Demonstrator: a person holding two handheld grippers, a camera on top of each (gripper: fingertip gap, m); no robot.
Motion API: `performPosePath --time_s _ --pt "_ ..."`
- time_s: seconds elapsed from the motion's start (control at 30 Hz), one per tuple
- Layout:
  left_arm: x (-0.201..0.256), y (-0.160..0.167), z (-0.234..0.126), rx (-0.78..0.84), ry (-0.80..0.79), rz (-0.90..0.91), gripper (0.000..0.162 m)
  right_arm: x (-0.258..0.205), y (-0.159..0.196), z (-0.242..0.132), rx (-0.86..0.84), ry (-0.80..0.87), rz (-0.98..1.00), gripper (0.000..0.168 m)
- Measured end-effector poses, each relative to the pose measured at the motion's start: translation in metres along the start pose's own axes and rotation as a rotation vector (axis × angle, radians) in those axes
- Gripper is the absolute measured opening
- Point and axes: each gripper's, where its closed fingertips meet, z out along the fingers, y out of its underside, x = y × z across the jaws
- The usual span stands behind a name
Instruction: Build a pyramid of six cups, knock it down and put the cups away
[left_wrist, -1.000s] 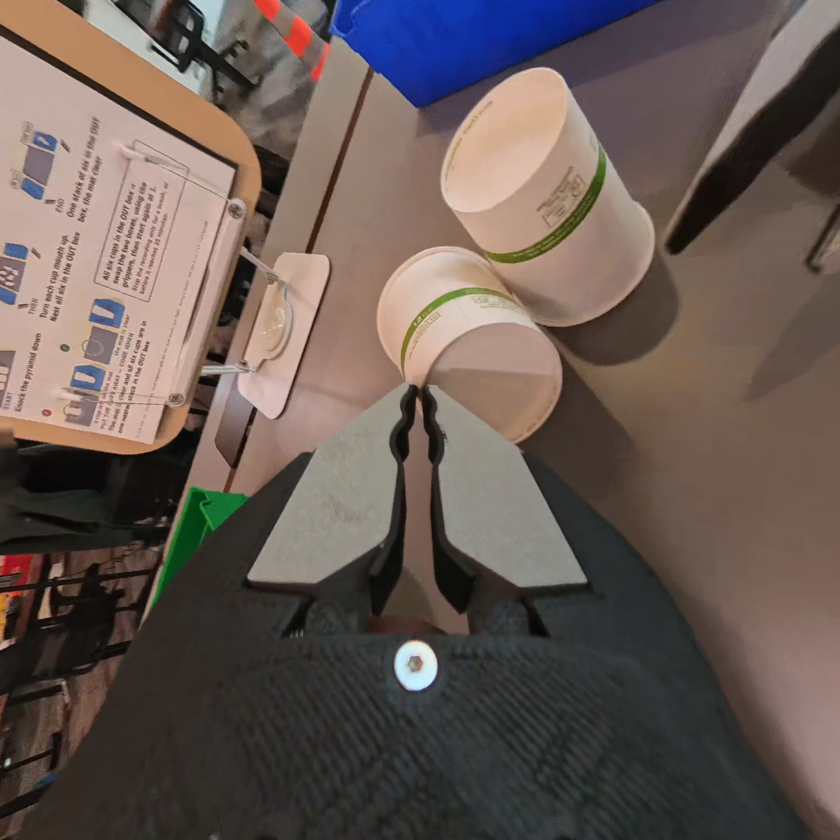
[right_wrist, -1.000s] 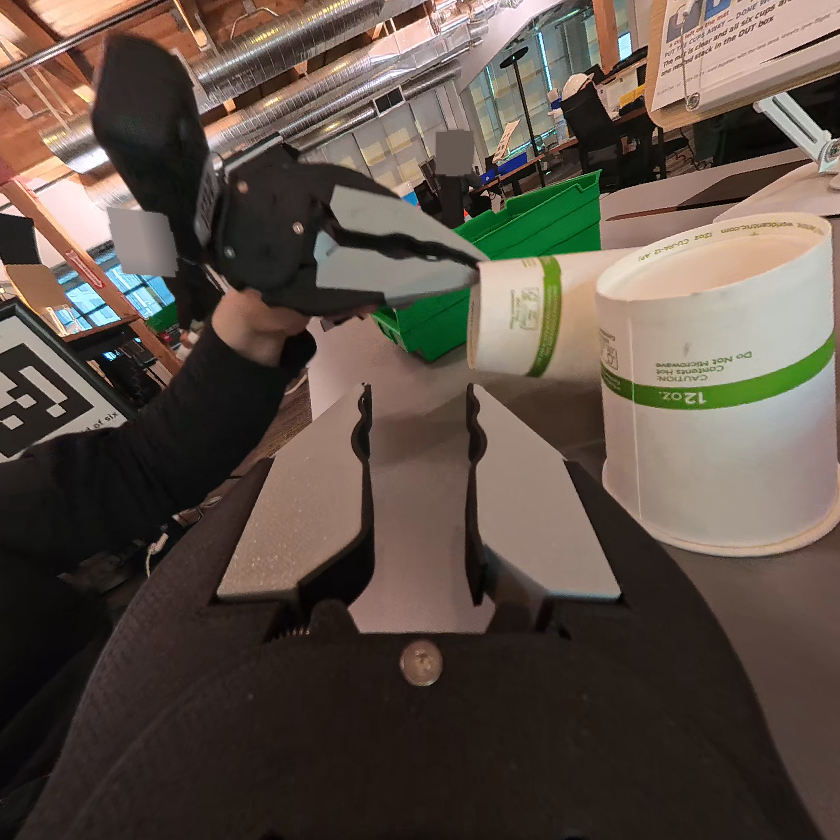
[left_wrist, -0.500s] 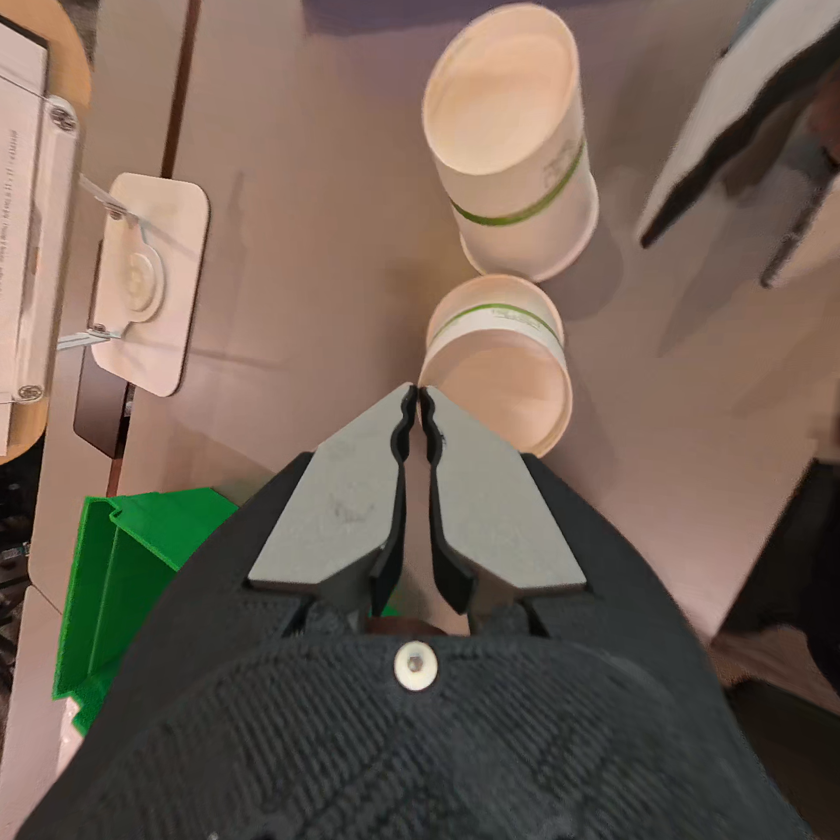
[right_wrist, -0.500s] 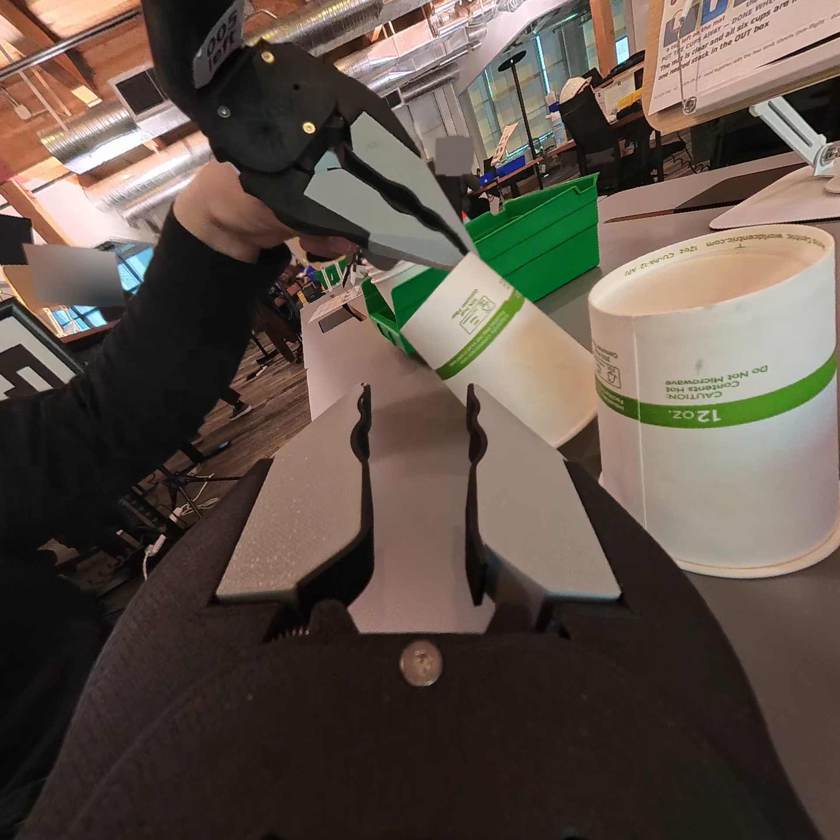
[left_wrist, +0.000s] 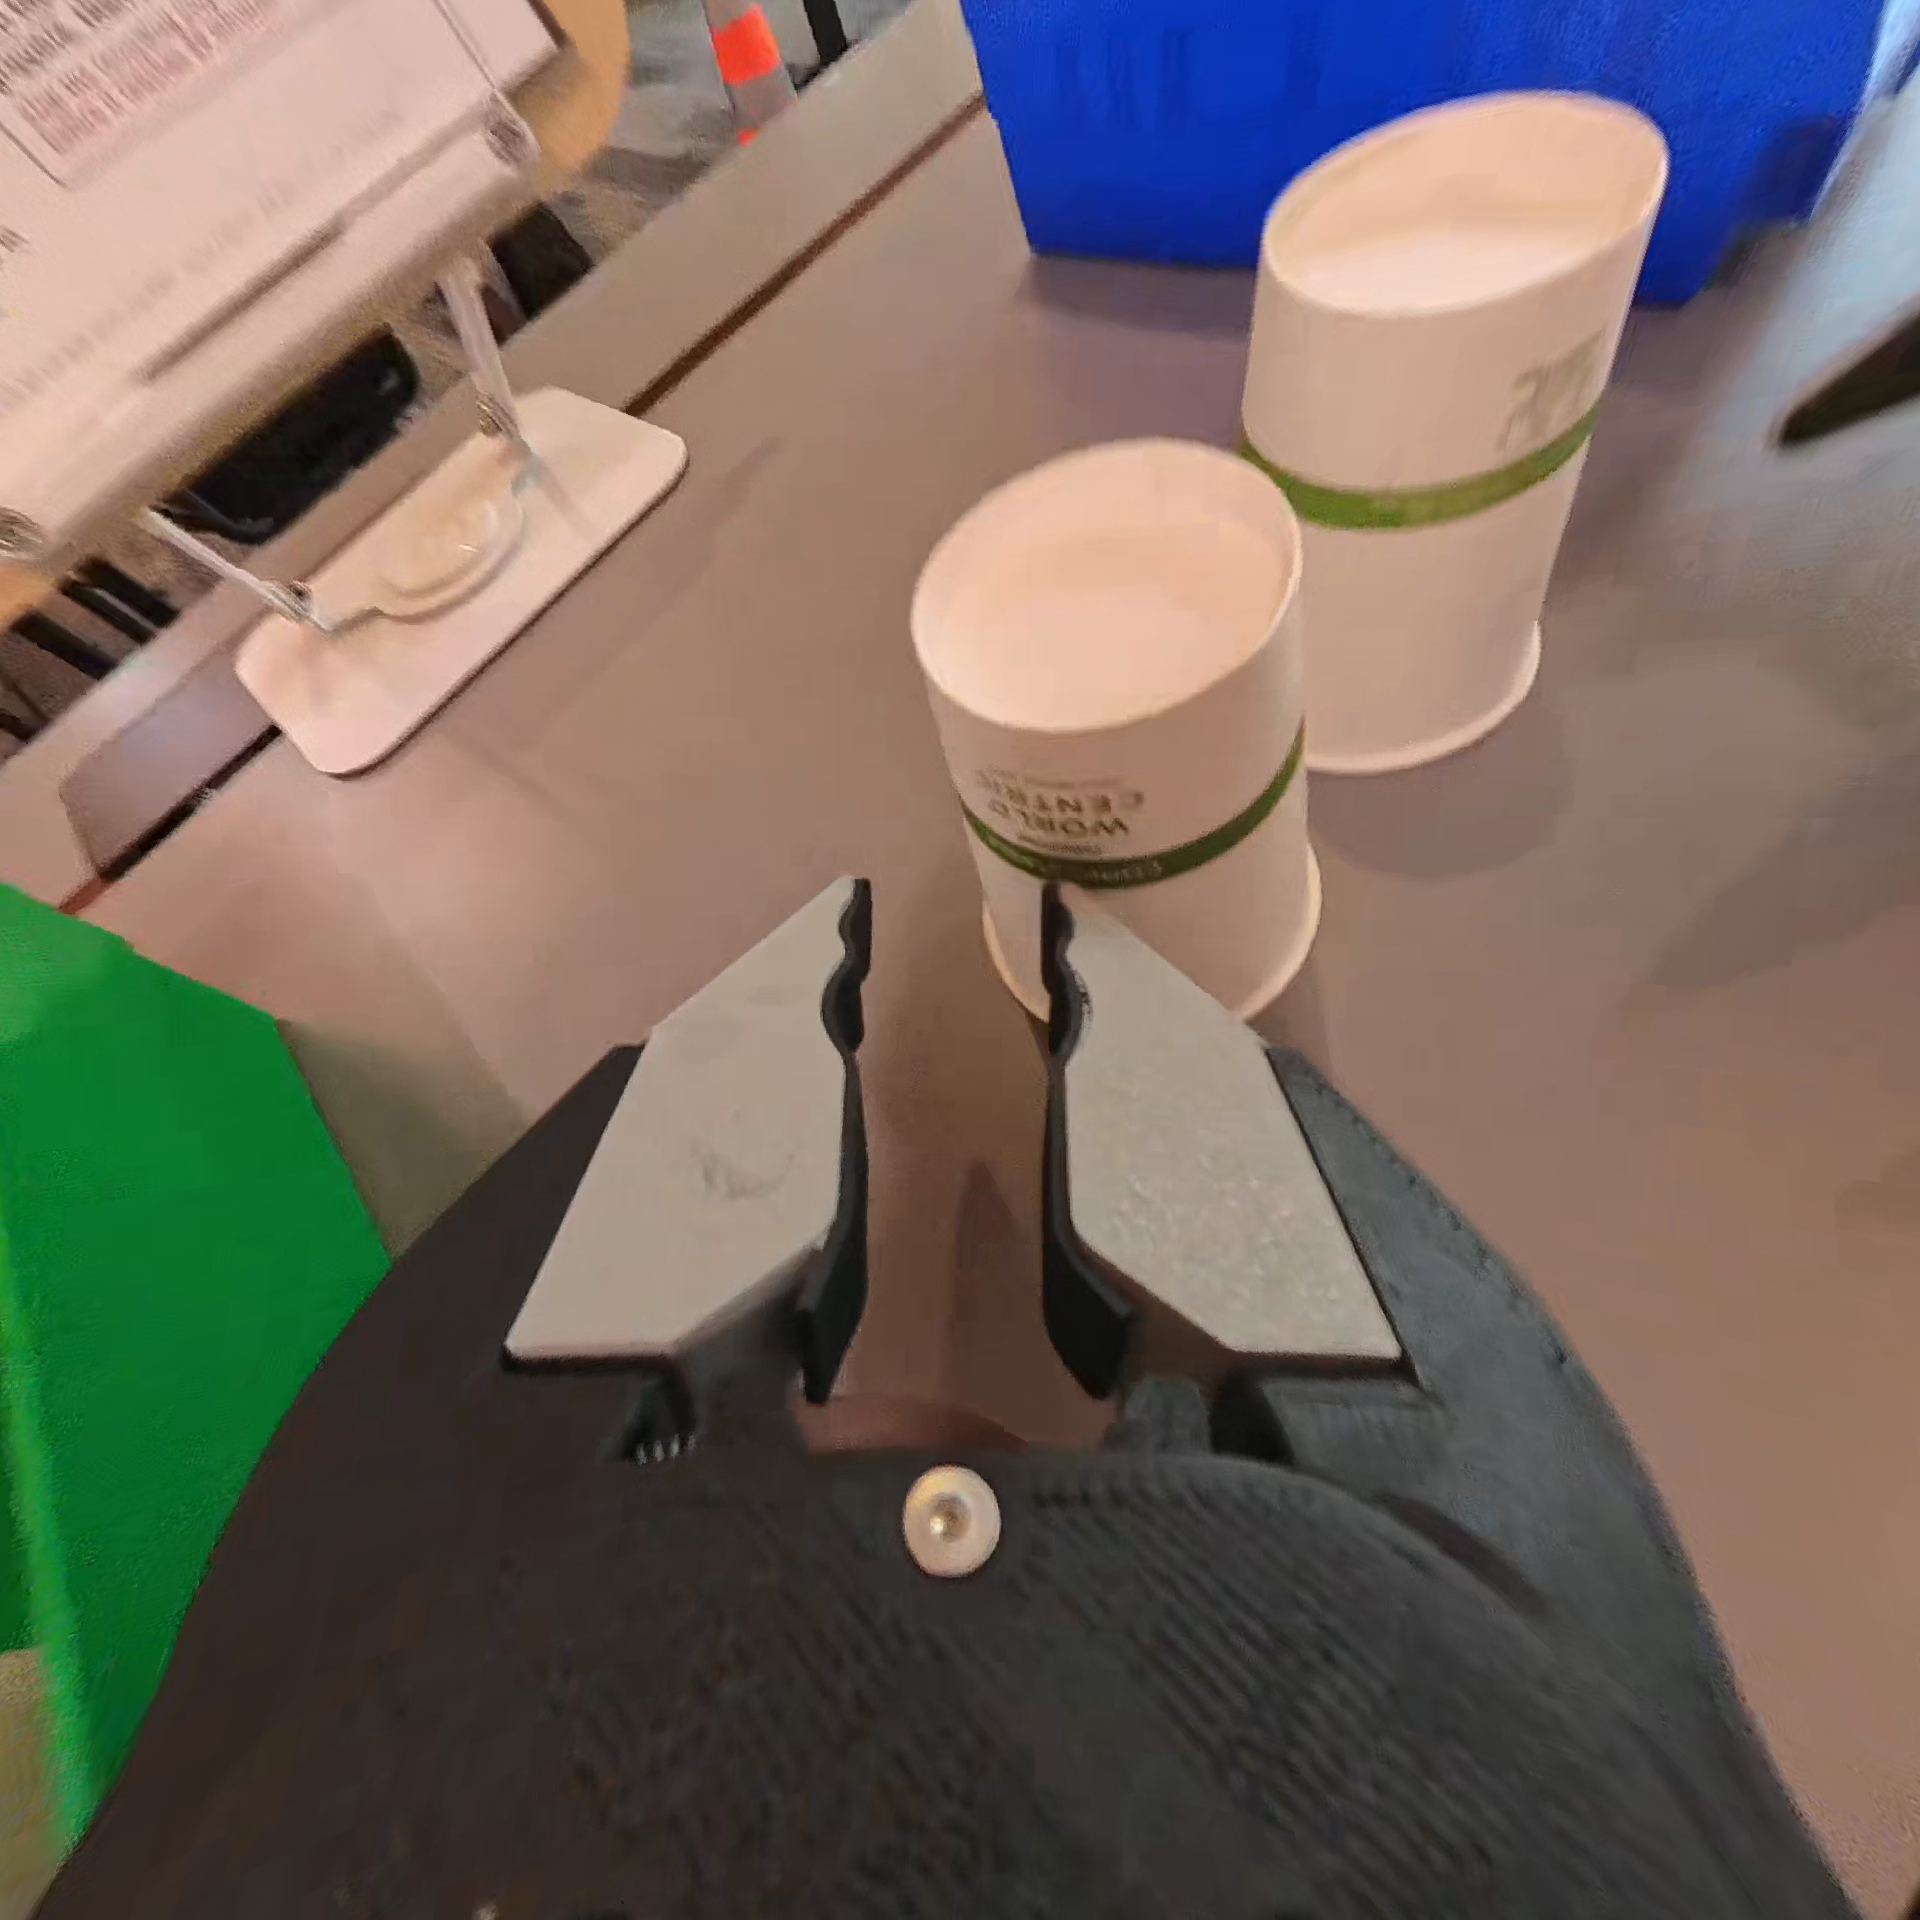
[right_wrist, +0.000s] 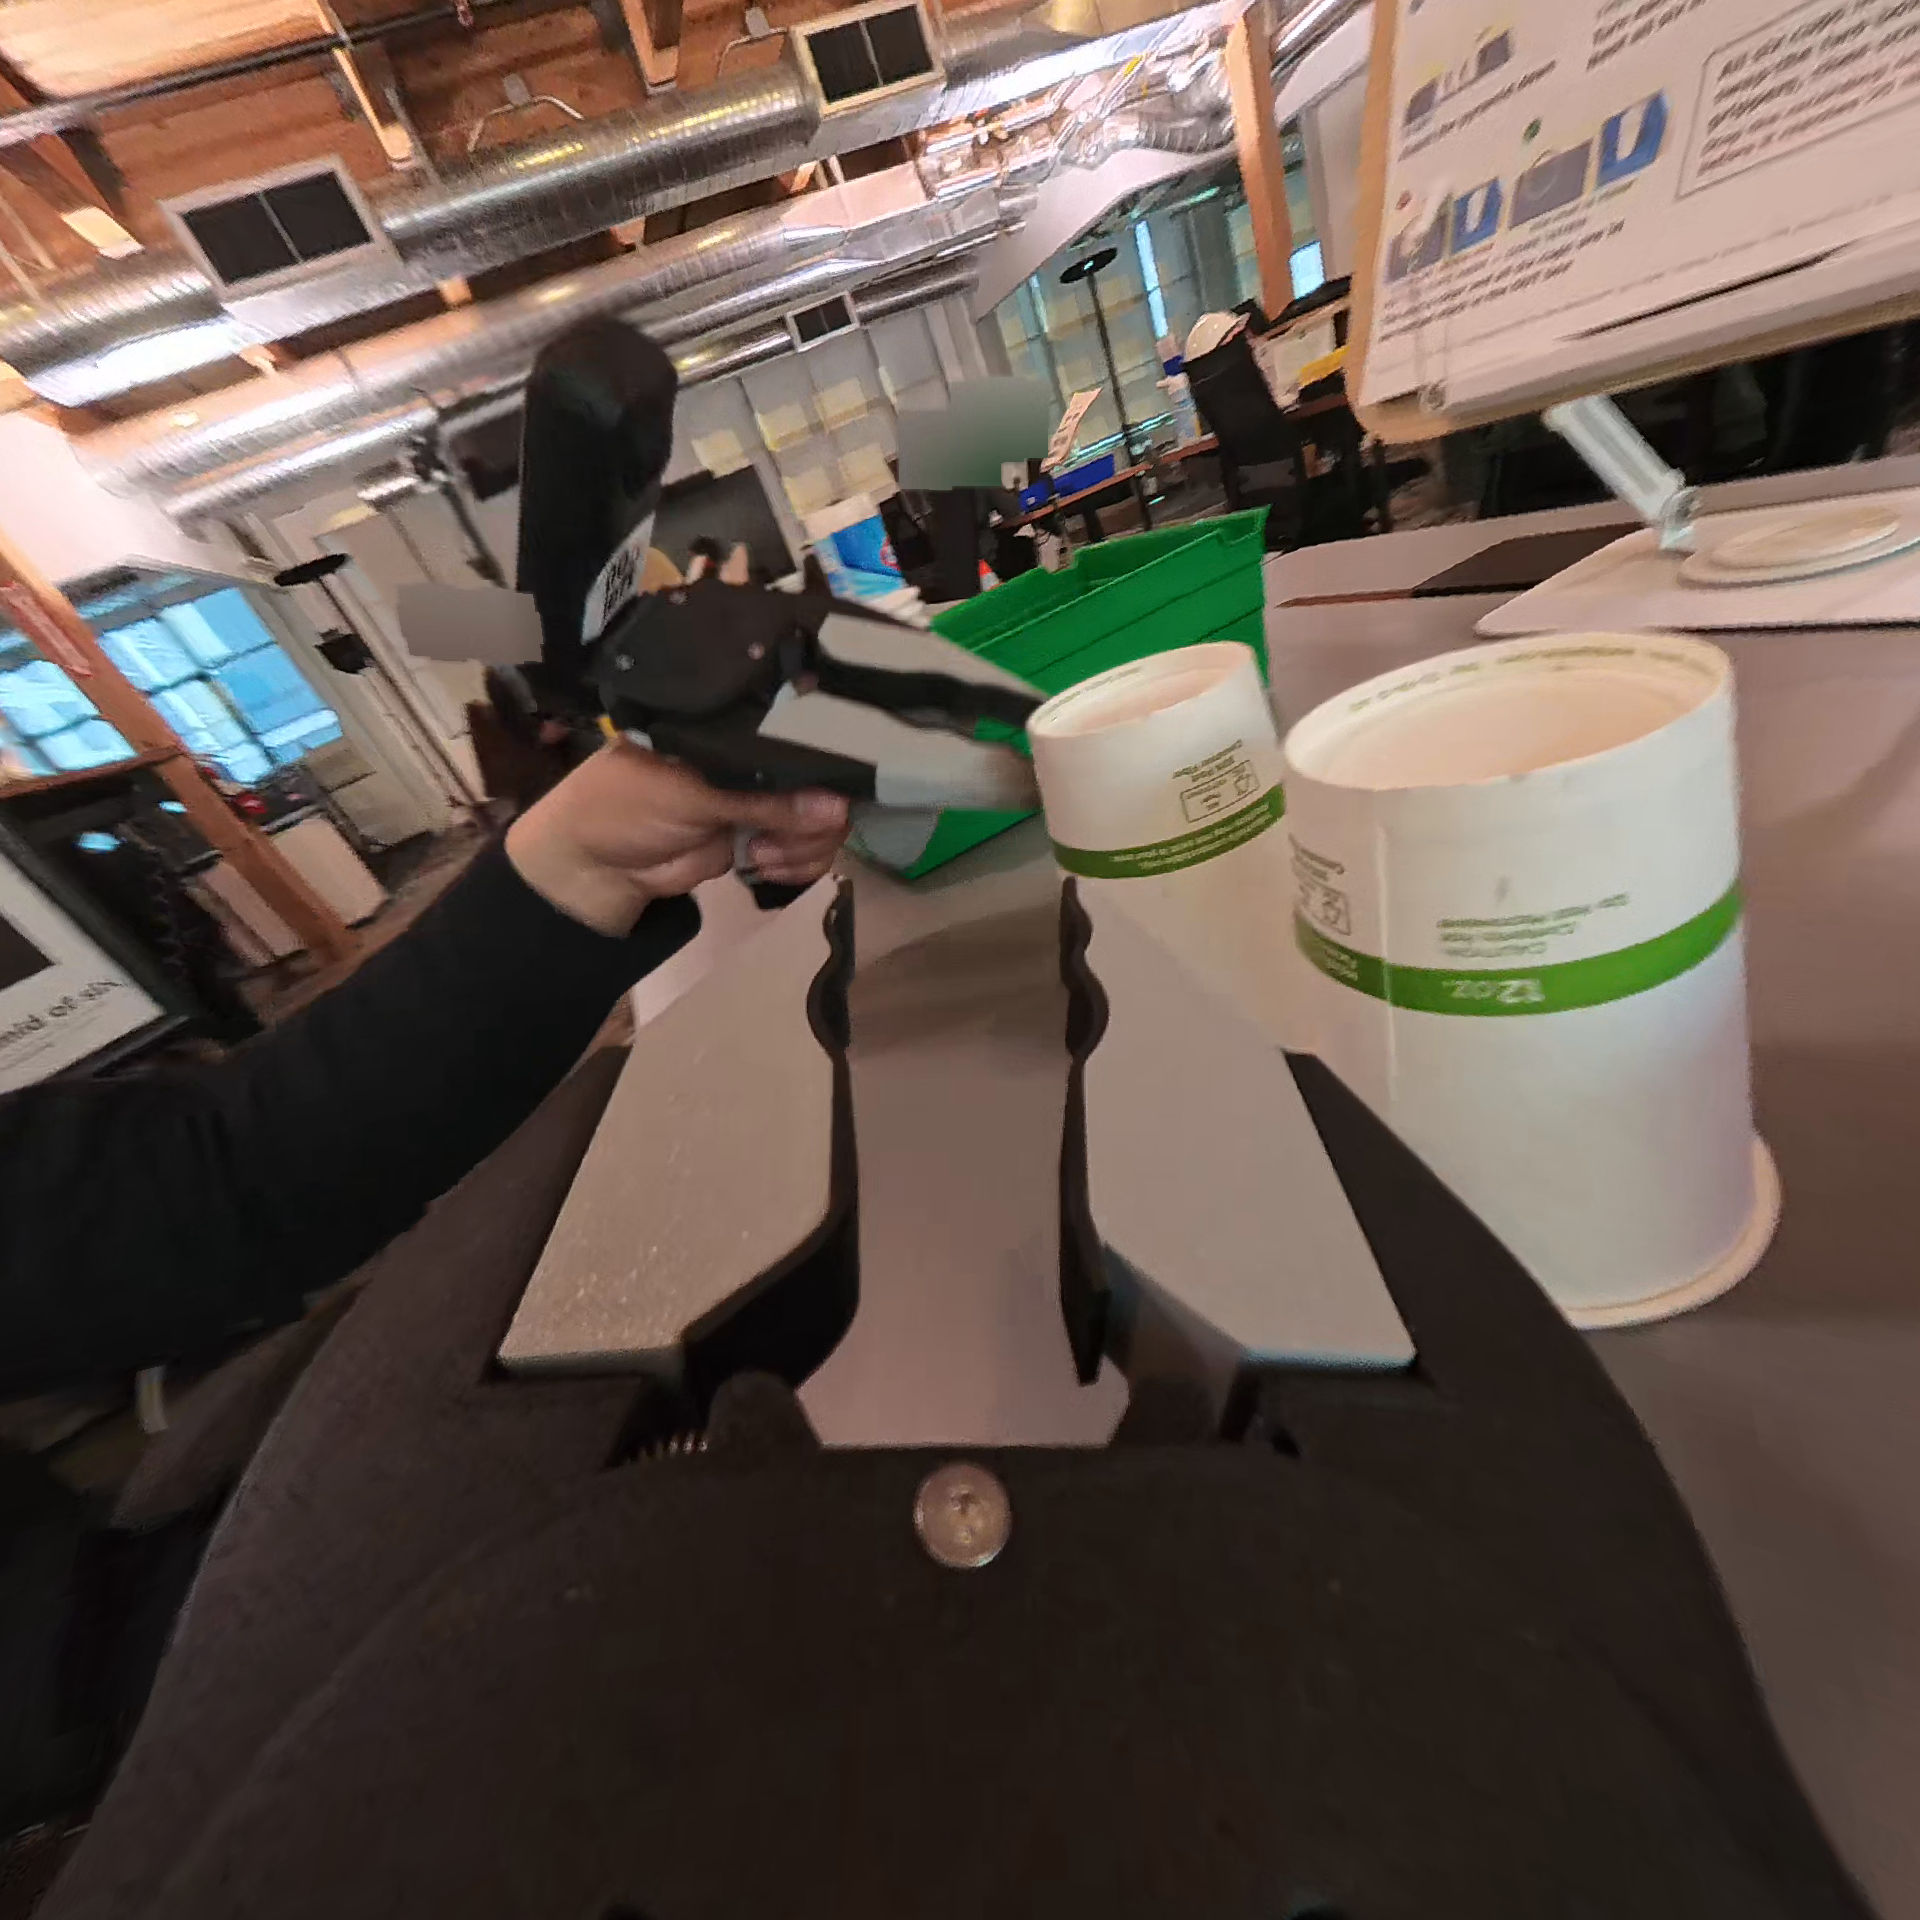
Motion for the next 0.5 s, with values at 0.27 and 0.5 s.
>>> performPosePath --time_s 0.27,0.5 --pt "0.023 0.02 0.043 0.029 0.05 0.015 0.026 0.069 -0.007 -0.035 -0.095 0.331 -0.166 0.035" --pt "0.021 0.006 0.055 0.056 -0.069 0.109 0.026 0.094 0.0 -0.047 -0.224 0.441 -0.298 0.033"
